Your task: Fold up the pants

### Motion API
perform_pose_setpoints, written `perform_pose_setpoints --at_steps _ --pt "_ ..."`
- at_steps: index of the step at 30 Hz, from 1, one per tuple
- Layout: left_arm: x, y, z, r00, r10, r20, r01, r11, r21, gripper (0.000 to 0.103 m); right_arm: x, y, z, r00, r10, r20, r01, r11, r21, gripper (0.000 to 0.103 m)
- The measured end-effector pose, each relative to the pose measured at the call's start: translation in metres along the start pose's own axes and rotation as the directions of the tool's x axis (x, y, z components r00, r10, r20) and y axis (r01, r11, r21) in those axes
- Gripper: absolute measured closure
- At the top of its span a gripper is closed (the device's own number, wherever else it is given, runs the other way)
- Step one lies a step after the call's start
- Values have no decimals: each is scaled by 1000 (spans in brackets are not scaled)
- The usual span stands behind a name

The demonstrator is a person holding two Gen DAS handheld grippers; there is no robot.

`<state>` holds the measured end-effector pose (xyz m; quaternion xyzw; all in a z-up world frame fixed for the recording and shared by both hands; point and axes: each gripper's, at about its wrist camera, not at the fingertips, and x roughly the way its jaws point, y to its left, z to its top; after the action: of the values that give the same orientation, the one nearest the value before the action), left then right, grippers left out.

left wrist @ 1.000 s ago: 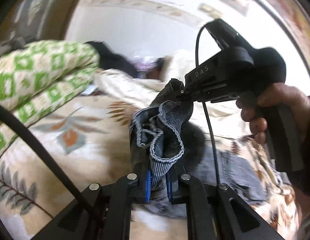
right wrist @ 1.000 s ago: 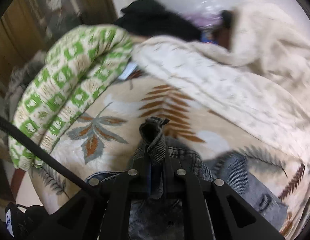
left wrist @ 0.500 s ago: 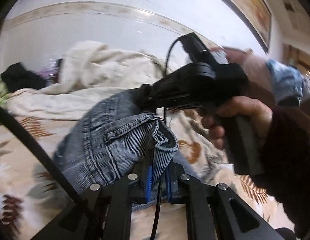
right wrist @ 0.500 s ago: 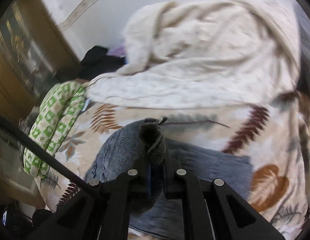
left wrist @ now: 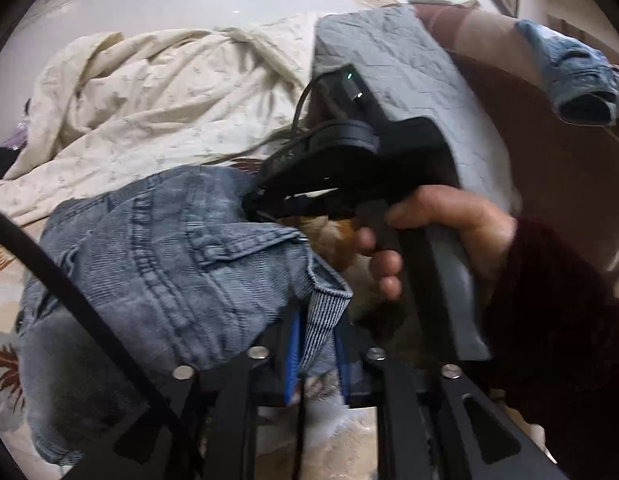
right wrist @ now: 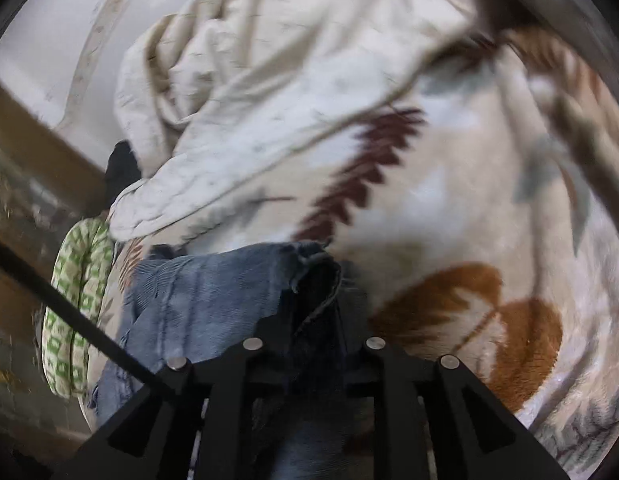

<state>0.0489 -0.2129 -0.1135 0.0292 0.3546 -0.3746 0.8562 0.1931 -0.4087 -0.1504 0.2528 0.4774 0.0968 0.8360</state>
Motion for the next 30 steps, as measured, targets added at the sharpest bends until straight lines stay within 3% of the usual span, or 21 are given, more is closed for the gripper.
perform_pose_setpoints --at_steps 2,5,7,10,12,15,17,19,21,24,25,26,28,30 --pt "-19 -4 0 996 -86 25 85 996 11 65 -8 -10 0 1000 10 16 -10 999 46 55" --pt "-64 -13 3 983 -155 94 148 986 81 43 -39 -11 -3 994 43 96 -50 997 65 54" --pt "-99 -13 0 973 -193 129 178 977 121 43 -60 -7 -10 990 51 133 -60 996 63 54" --pt "-146 0 -11 962 -223 160 208 972 107 39 -95 9 -27 983 18 184 -24 999 31 54" --pt "-168 19 -16 965 -189 182 178 981 74 37 -119 20 -40 973 -4 230 2 1000 11 54" --pt "-180 64 -8 977 -54 205 52 999 14 36 -158 42 -66 946 1 324 7 1000 -22 46" --pt "-178 100 3 977 75 200 -63 996 -64 36 -173 58 -77 928 6 373 16 998 -56 41" --pt "-165 124 12 975 145 166 -125 984 -125 36 -182 79 -91 912 29 410 14 995 -101 41" --pt "-141 146 22 969 215 122 -193 966 -175 36 -177 99 -99 907 58 417 -1 991 -136 41" --pt "-101 155 20 969 239 65 -226 960 -165 36 -150 121 -101 923 73 378 -3 983 -182 41" --pt "-89 157 17 968 246 47 -236 959 -160 36 -135 124 -99 935 84 345 -19 982 -186 47" --pt "-86 156 12 968 246 40 -237 959 -158 36 -119 124 -97 946 92 310 -36 983 -179 66" --pt "-71 157 4 969 246 15 -241 959 -148 36 -94 117 -93 961 91 261 -53 988 -148 84" --pt "-61 154 -1 973 229 -15 -229 965 -127 36 -76 112 -91 969 77 235 -46 990 -132 84"
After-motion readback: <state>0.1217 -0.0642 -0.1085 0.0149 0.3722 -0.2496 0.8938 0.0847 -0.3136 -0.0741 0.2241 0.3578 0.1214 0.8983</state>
